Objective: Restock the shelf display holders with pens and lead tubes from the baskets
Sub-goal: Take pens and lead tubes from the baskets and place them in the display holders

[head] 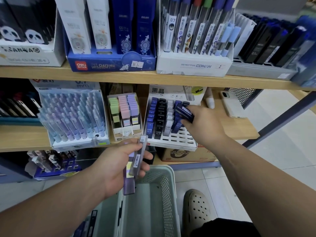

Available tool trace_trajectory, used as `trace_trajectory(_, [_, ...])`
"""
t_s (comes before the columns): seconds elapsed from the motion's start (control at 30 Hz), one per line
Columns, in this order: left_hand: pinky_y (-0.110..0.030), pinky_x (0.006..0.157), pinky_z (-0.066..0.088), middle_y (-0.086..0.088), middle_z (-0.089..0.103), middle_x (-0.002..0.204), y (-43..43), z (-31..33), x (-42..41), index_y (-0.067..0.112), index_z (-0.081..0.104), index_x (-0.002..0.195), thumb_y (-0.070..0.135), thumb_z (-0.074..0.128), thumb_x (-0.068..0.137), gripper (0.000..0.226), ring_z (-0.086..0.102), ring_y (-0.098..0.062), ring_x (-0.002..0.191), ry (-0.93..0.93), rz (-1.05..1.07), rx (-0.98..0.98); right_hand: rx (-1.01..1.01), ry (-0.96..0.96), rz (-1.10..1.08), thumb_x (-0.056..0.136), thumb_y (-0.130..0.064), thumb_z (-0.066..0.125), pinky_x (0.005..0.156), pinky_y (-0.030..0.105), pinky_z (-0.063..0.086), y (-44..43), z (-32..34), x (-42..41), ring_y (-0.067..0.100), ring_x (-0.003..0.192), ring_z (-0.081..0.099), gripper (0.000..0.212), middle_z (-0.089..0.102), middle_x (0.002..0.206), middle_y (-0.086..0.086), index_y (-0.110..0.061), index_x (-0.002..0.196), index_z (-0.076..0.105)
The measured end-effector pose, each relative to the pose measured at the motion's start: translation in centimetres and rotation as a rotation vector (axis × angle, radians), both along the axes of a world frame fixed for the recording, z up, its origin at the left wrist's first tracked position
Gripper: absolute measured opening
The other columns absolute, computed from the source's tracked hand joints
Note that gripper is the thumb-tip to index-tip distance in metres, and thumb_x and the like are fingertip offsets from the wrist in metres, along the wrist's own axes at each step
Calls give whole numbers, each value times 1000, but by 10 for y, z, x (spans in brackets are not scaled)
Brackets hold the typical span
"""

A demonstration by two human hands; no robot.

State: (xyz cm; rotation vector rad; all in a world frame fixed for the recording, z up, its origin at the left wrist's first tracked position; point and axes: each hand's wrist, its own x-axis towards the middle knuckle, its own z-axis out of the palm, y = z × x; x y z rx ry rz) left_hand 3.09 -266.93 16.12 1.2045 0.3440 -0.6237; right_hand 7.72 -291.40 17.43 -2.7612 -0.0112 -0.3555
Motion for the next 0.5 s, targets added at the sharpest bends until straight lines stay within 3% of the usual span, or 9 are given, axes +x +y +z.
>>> trace_trajectory(0.13, [-24,43,48,-21,74,88,2,1,-1,7,65,111,17,59,99,17,59,-25,47,-21,-16,0,-7,28,-9,88,-21,74,62,30,31,1,-5,3,21,78,48,11,51,85,0,-14,93,67])
trace_trajectory(0.33, [-27,42,47,-18,72,81,4,1,0,12,66,113,25,61,98,20,56,-23,46,-14,-24,-14,99,120,-49,88,-21,75,50,25,31,-1,-10,3,21,64,52,19,53,66,-5,-24,81,57])
trace_trajectory(0.4, [-27,42,45,-19,71,81,5,0,1,12,67,115,20,57,99,20,54,-24,45,9,-16,-33,200,85,-84,88,-22,75,51,26,37,-1,-5,4,18,64,56,15,59,68,-2,-19,82,62])
trace_trajectory(0.5, [-26,41,42,-21,70,83,7,-2,3,12,71,113,15,54,96,25,50,-23,45,24,-6,-73,533,45,-128,87,-22,77,62,33,51,5,7,3,20,68,63,7,70,76,0,-18,86,71])
